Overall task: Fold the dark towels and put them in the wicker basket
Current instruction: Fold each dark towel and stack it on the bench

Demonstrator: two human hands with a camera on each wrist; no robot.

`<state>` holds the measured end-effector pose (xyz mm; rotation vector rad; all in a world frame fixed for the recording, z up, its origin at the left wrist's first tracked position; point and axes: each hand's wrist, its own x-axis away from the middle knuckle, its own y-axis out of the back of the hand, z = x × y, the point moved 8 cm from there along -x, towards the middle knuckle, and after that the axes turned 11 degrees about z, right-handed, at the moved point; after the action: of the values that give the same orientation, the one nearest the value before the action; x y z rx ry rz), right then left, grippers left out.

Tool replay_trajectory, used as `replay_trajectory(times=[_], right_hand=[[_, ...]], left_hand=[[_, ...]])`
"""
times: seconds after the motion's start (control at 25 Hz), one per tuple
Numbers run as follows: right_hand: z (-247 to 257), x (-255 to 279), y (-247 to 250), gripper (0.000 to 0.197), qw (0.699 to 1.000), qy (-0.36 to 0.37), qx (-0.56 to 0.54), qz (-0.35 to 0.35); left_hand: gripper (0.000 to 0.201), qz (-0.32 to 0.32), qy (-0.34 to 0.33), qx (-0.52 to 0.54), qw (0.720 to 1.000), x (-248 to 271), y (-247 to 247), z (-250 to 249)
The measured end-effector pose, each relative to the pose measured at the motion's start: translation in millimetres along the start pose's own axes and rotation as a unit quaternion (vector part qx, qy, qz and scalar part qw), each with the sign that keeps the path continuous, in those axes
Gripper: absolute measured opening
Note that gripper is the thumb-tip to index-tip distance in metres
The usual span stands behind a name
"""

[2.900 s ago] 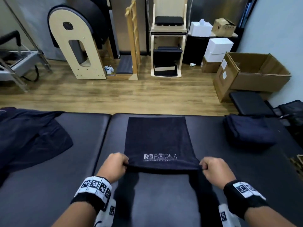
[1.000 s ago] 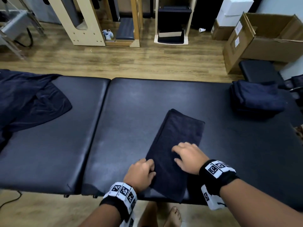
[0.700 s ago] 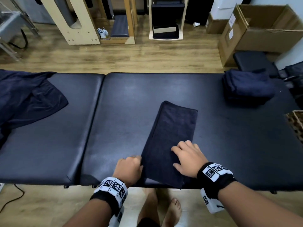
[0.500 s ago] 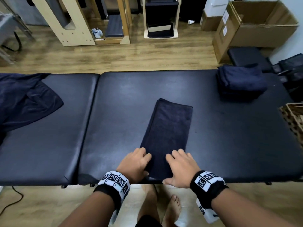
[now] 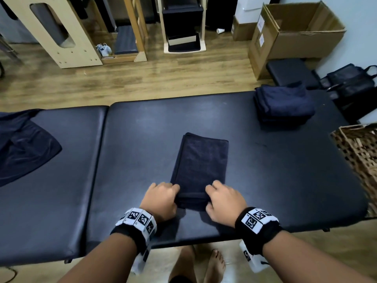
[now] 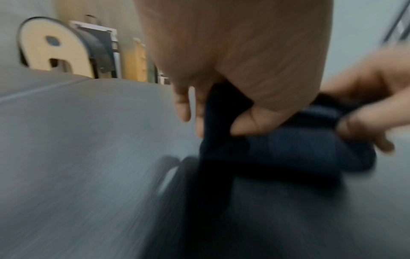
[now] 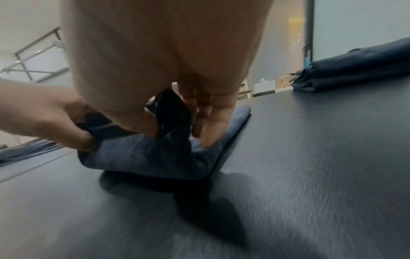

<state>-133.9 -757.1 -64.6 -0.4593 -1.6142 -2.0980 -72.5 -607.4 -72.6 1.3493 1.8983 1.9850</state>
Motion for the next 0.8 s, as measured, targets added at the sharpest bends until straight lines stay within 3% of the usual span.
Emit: replay_trajectory(times=[0.08,0.2,0.36,0.48,0.52,0.6,0.72,0.8], right_hand=[[-21.2,-6.4,18.2,0.025,0.998,-0.042,-0.032,-0.019],[-49.4,-22.7,49.4,0.024,0.991,-0.088,-0.094,-0.036],[-81.2,-50.3,94.3,0.026,0.974,-0.132,-0.151,-0.1],[-105.7,-74.7,109.5,0.033,0.956,-0.188,-0.184,-0.134],[-111.7,-81.0,106.2,0.038,0.952,-0.215,-0.184,-0.118],[-117.3,-85.8,91.6,0.046,0.946,-0.264,-0.172,-0.076],[-113.1,-78.2,69.0,0.045,0.936,-0.304,-0.171,-0.044],[-110.8,-77.1,64.6,0.042,0.928,-0.309,-0.201,-0.055]], left_hand=[[0.025,0.002,0.03,0.107,0.994,-18.2,26.3,15.3],[0.018,-0.027,0.057,0.272,0.96,-45.7,65.8,37.9],[0.014,-0.066,0.074,0.349,0.932,-87.5,103.6,53.0],[0.036,-0.102,0.082,0.407,0.904,-115.5,107.1,64.8],[0.049,-0.086,0.088,0.408,0.905,-123.1,102.7,65.7],[0.057,-0.022,0.109,0.337,0.935,-135.4,87.4,64.3],[0.052,0.045,0.148,0.24,0.958,-137.8,66.2,65.9],[0.038,0.038,0.153,0.247,0.956,-140.6,64.5,68.0]])
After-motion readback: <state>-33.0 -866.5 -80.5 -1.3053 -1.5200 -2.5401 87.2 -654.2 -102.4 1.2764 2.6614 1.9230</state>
